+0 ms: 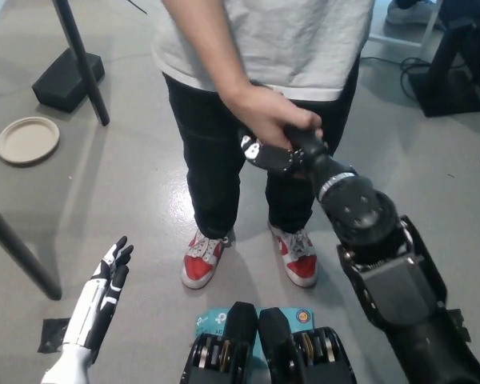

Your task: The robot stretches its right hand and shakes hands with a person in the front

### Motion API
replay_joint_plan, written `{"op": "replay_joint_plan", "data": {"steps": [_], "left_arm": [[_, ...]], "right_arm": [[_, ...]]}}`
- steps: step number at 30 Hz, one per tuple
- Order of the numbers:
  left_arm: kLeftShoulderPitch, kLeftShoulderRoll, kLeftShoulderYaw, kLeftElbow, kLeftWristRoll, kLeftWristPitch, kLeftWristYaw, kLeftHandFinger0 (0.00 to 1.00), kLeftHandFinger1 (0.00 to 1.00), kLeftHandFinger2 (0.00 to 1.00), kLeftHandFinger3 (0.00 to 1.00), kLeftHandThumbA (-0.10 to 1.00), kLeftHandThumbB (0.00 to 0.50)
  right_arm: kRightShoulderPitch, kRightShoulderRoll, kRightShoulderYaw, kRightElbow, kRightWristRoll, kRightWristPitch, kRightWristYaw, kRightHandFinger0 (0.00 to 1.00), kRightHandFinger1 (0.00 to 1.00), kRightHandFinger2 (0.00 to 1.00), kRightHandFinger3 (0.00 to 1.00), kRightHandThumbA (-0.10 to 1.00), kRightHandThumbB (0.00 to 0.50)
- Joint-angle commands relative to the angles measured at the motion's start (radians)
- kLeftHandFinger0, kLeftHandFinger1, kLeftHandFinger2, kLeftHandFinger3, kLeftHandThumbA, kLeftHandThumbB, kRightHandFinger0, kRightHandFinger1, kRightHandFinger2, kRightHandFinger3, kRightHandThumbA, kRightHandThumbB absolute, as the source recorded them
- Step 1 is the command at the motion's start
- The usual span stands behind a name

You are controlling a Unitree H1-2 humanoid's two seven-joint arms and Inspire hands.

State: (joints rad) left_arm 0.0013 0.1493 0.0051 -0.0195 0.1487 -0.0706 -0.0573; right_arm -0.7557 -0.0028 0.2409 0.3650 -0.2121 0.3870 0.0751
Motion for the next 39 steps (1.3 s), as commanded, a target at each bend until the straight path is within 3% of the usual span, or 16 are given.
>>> {"op": "replay_joint_plan", "data": {"steps": [1,3,5,8,12,15,18,22,23,25,27,34,39], "left_arm": [[-0.05,0.029,-0.003,-0.052,0.015,0.004,-0.007,1.0,1.0,1.0,1.0,1.0,0.061],[-0.05,0.029,-0.003,-0.052,0.015,0.005,-0.007,1.0,1.0,1.0,1.0,1.0,0.061],[-0.054,0.028,-0.002,-0.044,0.001,-0.003,-0.011,1.0,1.0,1.0,1.0,1.0,0.065],[-0.055,0.028,-0.003,-0.043,0.005,-0.003,-0.008,1.0,1.0,1.0,1.0,1.0,0.068],[-0.068,0.031,0.003,-0.037,-0.002,-0.008,-0.005,1.0,1.0,1.0,1.0,1.0,0.074],[-0.068,0.031,0.003,-0.036,-0.002,-0.009,-0.004,1.0,1.0,1.0,1.0,1.0,0.072],[-0.065,0.034,-0.001,-0.041,-0.003,0.003,-0.012,1.0,1.0,1.0,1.0,1.0,0.076],[-0.062,0.034,-0.001,-0.039,-0.003,0.002,-0.012,1.0,1.0,1.0,1.0,1.0,0.076],[-0.06,0.033,-0.003,-0.042,0.002,0.003,-0.011,1.0,1.0,1.0,1.0,1.0,0.061],[-0.061,0.032,-0.002,-0.038,0.002,0.0,-0.009,1.0,1.0,1.0,1.0,1.0,0.057],[-0.068,0.033,0.0,-0.035,-0.007,-0.005,-0.012,1.0,1.0,1.0,1.0,1.0,0.054],[-0.07,0.034,-0.001,-0.044,0.003,0.002,-0.009,1.0,1.0,1.0,1.0,1.0,0.06],[-0.072,0.037,-0.004,-0.043,0.009,0.003,-0.011,1.0,1.0,1.0,1.0,1.0,0.056]], "right_arm": [[-0.176,-0.004,-0.038,0.302,-0.012,-0.196,-0.094,1.0,1.0,1.0,1.0,0.41,0.297],[-0.183,-0.003,-0.039,0.32,-0.011,-0.211,-0.097,1.0,1.0,1.0,1.0,0.41,0.297],[-0.119,-0.014,-0.027,0.104,-0.029,-0.137,-0.064,1.0,1.0,1.0,1.0,0.47,0.294],[-0.097,-0.016,-0.026,0.028,-0.03,-0.137,-0.054,1.0,1.0,1.0,1.0,0.48,0.299],[-0.036,-0.015,-0.021,-0.428,-0.002,-0.103,0.009,1.0,1.0,1.0,1.0,0.5,0.295],[-0.032,-0.015,-0.021,-0.445,-0.004,-0.095,0.013,1.0,1.0,1.0,1.0,0.5,0.295],[-0.03,-0.004,-0.017,-0.877,0.025,0.027,0.06,1.0,1.0,1.0,1.0,0.54,0.311],[-0.025,-0.003,-0.016,-0.893,0.024,0.038,0.063,1.0,1.0,1.0,1.0,0.54,0.312],[-0.041,0.001,-0.016,-1.096,0.022,0.068,0.072,1.0,1.0,1.0,1.0,0.51,0.291],[-0.043,0.01,-0.015,-1.18,0.025,0.066,0.07,1.0,1.0,1.0,1.0,0.51,0.29],[-0.048,0.033,-0.013,-1.227,0.041,0.062,0.062,1.0,1.0,1.0,1.0,0.48,0.313],[-0.039,0.035,-0.009,-1.251,0.033,0.075,0.073,1.0,1.0,1.0,1.0,0.41,0.302],[-0.01,0.019,-0.026,-1.159,0.014,0.083,0.091,1.0,1.0,1.0,1.0,0.48,0.297]]}}
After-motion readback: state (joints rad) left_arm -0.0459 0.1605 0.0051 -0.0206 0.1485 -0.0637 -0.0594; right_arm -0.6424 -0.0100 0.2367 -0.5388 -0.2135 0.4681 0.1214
